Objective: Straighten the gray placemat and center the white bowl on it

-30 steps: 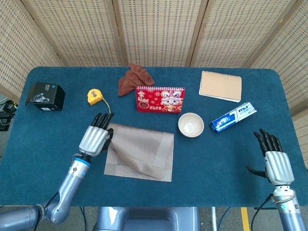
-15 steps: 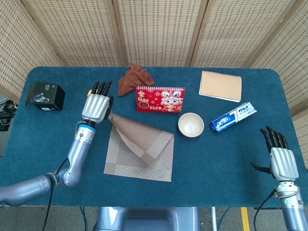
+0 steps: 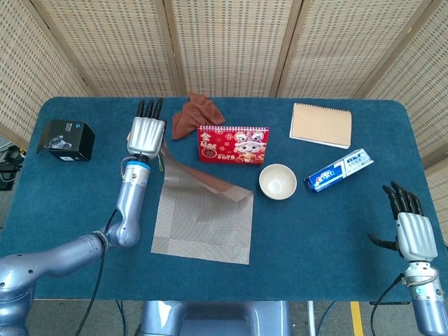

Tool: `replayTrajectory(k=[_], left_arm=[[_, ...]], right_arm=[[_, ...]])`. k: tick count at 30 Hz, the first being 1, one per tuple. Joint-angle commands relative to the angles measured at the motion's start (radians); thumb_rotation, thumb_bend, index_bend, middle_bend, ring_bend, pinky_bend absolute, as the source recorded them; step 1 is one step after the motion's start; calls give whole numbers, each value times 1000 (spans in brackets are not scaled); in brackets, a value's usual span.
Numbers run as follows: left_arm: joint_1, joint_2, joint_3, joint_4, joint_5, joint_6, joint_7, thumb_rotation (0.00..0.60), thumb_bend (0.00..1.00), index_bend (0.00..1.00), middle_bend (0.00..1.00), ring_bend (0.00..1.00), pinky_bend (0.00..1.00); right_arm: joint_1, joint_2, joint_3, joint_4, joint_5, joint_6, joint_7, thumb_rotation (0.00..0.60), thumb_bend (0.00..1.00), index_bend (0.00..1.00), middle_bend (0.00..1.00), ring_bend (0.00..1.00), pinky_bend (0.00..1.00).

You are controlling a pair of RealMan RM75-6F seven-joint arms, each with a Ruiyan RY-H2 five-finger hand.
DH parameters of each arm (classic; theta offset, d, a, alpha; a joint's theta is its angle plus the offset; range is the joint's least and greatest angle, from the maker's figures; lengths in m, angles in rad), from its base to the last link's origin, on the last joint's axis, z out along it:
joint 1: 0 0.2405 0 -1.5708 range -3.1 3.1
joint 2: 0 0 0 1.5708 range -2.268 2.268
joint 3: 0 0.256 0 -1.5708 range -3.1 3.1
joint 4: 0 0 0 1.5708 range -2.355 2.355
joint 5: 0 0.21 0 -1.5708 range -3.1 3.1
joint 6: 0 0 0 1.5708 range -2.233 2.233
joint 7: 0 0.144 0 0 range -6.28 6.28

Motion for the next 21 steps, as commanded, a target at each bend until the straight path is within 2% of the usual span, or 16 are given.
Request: replayTrajectory(k=[1,14,18,21], left_arm=[[-12,-14,11,32,-8,15,12,600,488,573,0,0,0],[-66,-34,19,92,-65,26,94,600,485,539,0,0,0],[-77,-35,20,95,-94,23,132,600,481,470,0,0,0],[-83,-29,26,88,-127,18,175,600,441,364,0,0,0]], right_arm=[[0,-1,-4,-2,-3,-3,-2,600,31,59,0,0,0],[1,-2,-5,-8,-5,-2,-8,600,31,59,0,0,0],[2,-2,-4,-7,-2,-7,-8,600,31,59,0,0,0],[3,-2,-3,-5,2,-9,-8,600,31,59,0,0,0]])
